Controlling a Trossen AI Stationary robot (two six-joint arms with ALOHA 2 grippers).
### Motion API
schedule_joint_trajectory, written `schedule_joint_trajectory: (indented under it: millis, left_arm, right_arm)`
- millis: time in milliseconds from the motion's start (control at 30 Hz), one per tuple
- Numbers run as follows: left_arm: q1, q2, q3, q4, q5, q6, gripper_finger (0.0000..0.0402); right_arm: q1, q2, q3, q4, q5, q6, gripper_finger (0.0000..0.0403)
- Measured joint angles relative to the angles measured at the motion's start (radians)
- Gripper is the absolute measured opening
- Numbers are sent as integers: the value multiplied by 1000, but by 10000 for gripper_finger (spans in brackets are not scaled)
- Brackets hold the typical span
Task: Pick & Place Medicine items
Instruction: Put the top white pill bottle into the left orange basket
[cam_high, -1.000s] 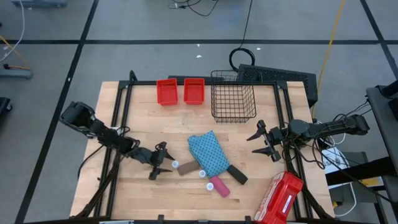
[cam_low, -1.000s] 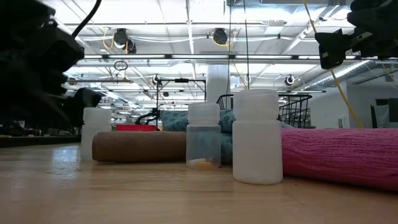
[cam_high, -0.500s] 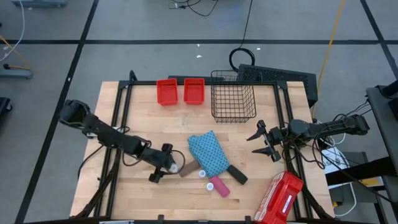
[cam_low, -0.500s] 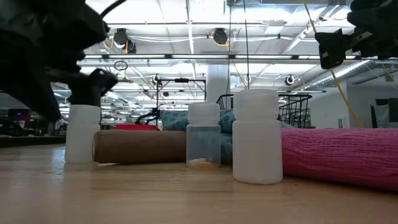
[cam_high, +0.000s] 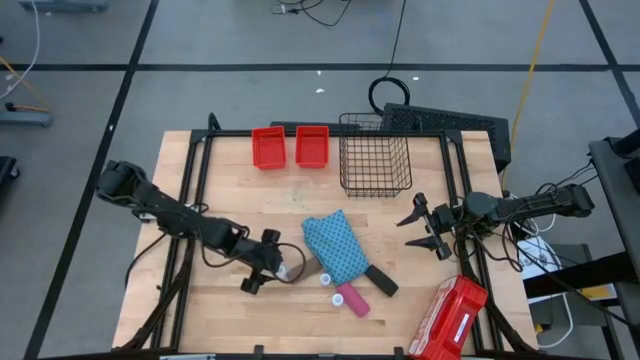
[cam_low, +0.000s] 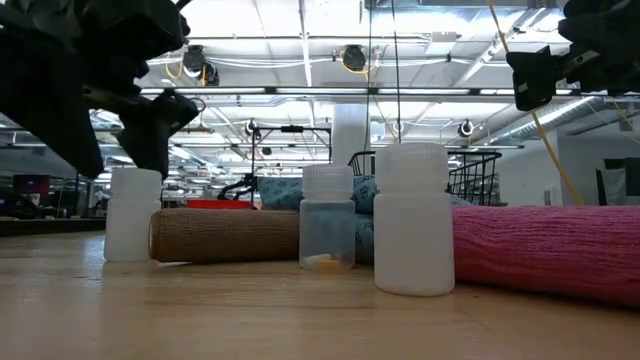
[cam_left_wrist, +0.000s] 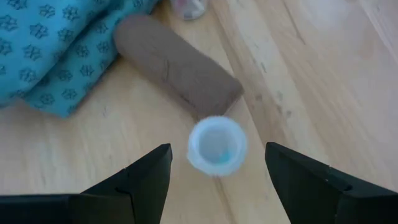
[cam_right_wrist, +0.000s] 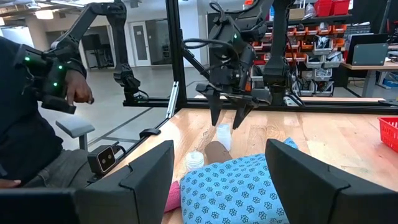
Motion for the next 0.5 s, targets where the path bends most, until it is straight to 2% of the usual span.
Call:
schedule_joint_trajectory:
  millis: [167,500]
  left_arm:
    - [0,52,0,27,4,1,269]
    - [0,46,0,41,5,15,268]
  right_arm:
    - [0,0,0,1,0,0,242]
    - [0,0,0,0,0,0,242]
